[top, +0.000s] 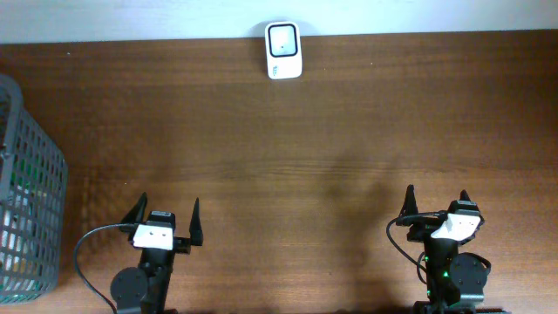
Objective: Scan the item barcode
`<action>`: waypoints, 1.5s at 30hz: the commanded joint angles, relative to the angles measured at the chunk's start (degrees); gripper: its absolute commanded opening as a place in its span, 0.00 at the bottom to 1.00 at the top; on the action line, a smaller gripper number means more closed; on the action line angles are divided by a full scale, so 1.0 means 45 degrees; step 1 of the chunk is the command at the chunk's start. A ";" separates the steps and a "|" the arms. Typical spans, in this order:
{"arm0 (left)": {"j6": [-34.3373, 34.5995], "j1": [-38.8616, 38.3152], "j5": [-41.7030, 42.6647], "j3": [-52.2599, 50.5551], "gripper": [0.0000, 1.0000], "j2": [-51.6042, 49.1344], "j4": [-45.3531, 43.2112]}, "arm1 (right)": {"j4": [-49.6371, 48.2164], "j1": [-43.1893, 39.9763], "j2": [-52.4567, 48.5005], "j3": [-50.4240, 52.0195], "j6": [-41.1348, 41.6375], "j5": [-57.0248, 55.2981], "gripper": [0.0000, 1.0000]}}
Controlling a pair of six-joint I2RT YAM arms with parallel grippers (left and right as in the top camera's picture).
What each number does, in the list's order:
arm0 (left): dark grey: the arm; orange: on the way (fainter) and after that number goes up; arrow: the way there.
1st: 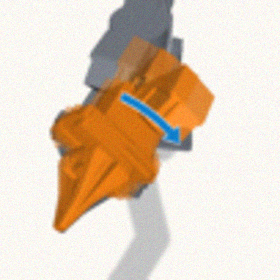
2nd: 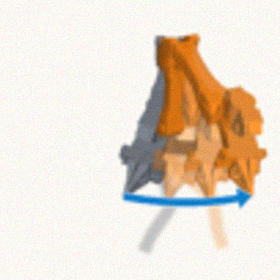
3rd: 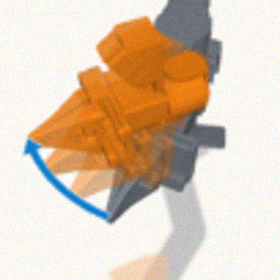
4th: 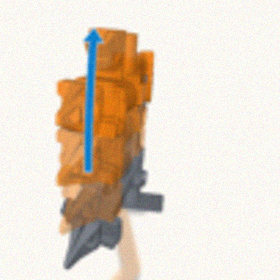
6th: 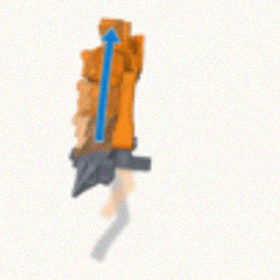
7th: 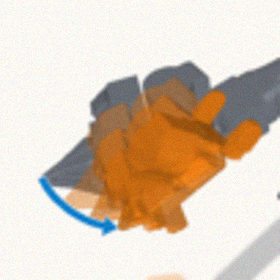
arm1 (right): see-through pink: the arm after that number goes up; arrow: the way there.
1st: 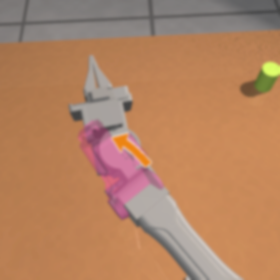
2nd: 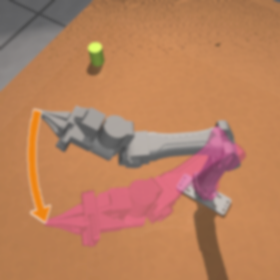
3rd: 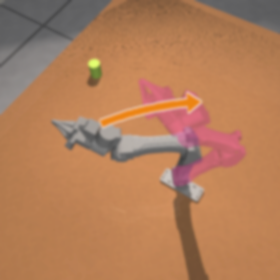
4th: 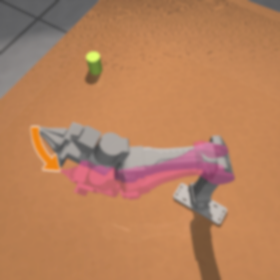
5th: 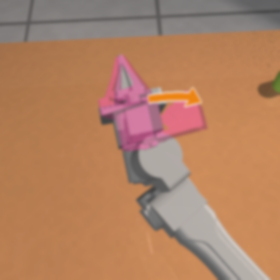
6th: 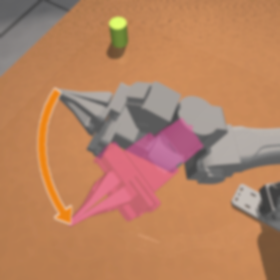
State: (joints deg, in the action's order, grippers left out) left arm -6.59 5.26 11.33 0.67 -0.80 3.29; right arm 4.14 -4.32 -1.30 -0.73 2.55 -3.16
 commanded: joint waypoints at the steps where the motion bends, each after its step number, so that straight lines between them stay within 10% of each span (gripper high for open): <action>1: -0.0039 -0.0049 -0.0092 -0.0029 0.99 0.0024 0.0087 | 0.0015 -0.0044 0.0253 0.0092 -0.0034 -0.0024 0.98; 45: -0.0991 -0.0049 -0.2147 -0.0029 0.99 0.0024 0.0146 | 0.0019 -0.0049 0.0253 0.0092 -0.0034 -0.0019 0.98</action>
State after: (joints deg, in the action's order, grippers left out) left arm -10.11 5.26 2.50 0.67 -0.80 4.08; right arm 4.12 -4.32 -0.84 -0.73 2.59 -3.16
